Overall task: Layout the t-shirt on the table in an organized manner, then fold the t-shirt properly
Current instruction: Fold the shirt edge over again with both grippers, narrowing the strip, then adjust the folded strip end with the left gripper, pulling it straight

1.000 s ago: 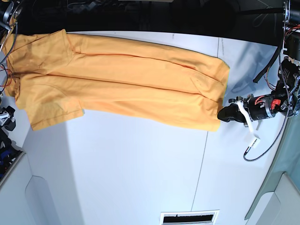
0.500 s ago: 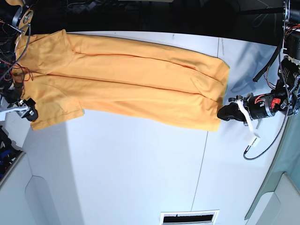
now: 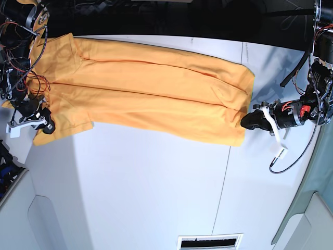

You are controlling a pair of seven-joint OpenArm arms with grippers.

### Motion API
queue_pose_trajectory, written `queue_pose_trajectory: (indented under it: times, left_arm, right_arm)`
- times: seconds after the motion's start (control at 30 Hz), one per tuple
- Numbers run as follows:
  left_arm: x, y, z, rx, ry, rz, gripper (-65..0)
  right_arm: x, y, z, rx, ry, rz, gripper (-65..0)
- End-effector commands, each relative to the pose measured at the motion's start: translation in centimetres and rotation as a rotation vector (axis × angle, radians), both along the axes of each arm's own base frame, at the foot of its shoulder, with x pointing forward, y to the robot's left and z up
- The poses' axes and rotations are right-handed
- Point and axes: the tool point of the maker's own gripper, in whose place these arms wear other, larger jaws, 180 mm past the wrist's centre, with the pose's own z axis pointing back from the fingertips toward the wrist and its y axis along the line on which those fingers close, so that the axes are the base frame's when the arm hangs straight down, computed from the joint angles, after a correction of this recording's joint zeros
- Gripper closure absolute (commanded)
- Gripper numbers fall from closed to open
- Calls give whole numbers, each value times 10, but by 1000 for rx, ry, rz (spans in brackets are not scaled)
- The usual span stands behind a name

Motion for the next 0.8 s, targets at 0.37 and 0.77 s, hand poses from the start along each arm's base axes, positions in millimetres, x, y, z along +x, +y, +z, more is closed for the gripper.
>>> queue_pose_trajectory:
  times: [0.37, 0.77]
  left_arm:
    - [14, 5, 17, -13, -54, 10, 0]
    - [13, 5, 16, -13, -53, 10, 0]
  right_arm:
    - [-1, 0, 89, 21, -131, 161, 0]
    - [-108, 4, 70, -139, -26, 239, 0]
